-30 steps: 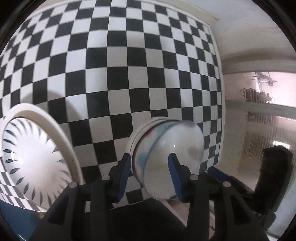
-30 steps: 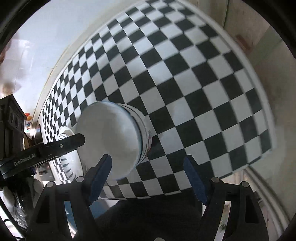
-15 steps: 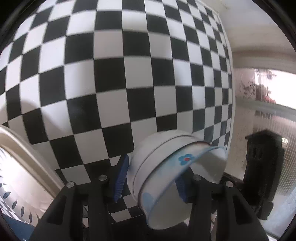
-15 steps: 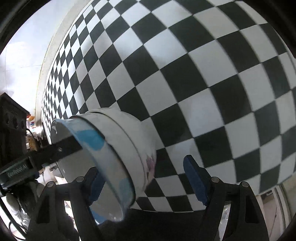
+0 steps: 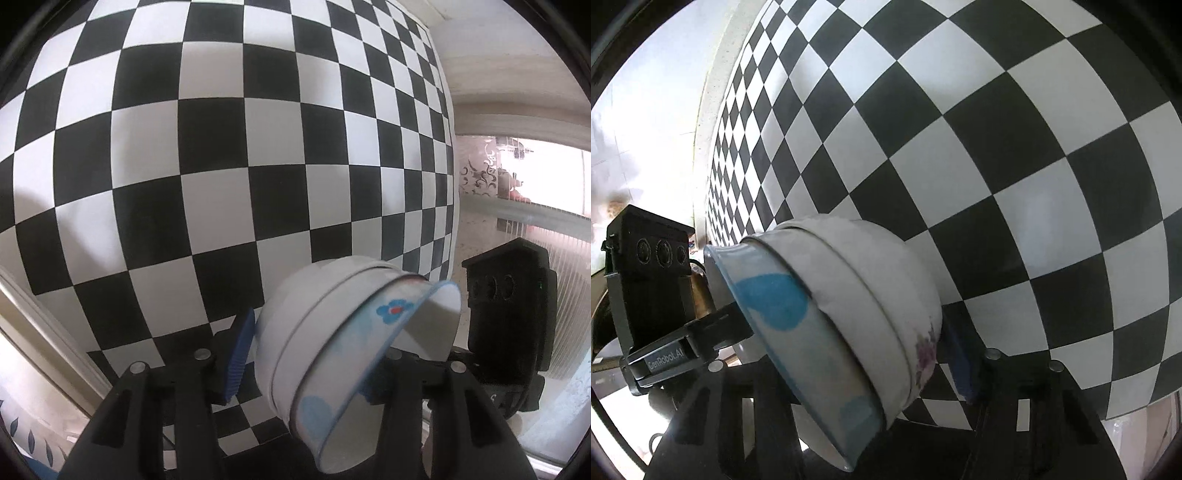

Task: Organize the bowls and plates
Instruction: 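Lift the nested bowls with the right tool toward the plate stack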

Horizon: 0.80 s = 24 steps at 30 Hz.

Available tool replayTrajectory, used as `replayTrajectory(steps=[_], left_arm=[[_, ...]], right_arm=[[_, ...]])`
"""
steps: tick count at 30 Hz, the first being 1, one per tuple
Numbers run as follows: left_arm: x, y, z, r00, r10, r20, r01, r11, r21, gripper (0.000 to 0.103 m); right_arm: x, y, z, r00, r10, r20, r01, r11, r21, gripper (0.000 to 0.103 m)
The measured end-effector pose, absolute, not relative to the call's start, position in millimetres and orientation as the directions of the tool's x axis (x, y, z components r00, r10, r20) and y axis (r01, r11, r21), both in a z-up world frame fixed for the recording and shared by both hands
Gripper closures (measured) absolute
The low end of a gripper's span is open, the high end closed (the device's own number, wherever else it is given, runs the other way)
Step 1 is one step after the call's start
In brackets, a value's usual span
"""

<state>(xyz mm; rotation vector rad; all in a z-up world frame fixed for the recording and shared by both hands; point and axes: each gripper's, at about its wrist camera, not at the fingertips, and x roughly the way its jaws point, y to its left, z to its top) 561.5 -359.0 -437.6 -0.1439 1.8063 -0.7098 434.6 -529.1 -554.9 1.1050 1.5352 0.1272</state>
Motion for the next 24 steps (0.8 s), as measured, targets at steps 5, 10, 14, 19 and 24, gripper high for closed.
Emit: replayTrajectory(steps=[5, 10, 14, 19, 24], left_arm=[[559, -361, -434, -0.338, -0.415, -0.845, 0.26, 0.821, -0.508, 0.059], [558, -360, -433, -0.323, -0.416, -0.85, 0.266, 0.822, -0.503, 0.059], [557, -354, -431, -0.319, -0.425, -0.847, 0.259, 0.821, -0.51, 0.059], [557, -347, -419, -0.304, -0.437, -0.847, 0.258, 0.817, -0.515, 0.059], [559, -337, -401, -0.277, -0.446, -0.851, 0.262, 0.817, -0.513, 0.059]], right_arm=[[439, -534, -548, 0.127, 0.688, -0.714, 0.539, 0.557, 0.632, 0.049], [445, -529, -538, 0.134, 0.674, -0.726, 0.509, 0.582, 0.634, 0.053], [448, -530, -532, 0.128, 0.674, -0.727, 0.497, 0.591, 0.635, 0.053], [452, -523, -522, 0.129, 0.677, -0.724, 0.483, 0.595, 0.642, 0.053], [464, -508, -503, 0.138, 0.679, -0.721, 0.46, 0.6, 0.654, 0.053]])
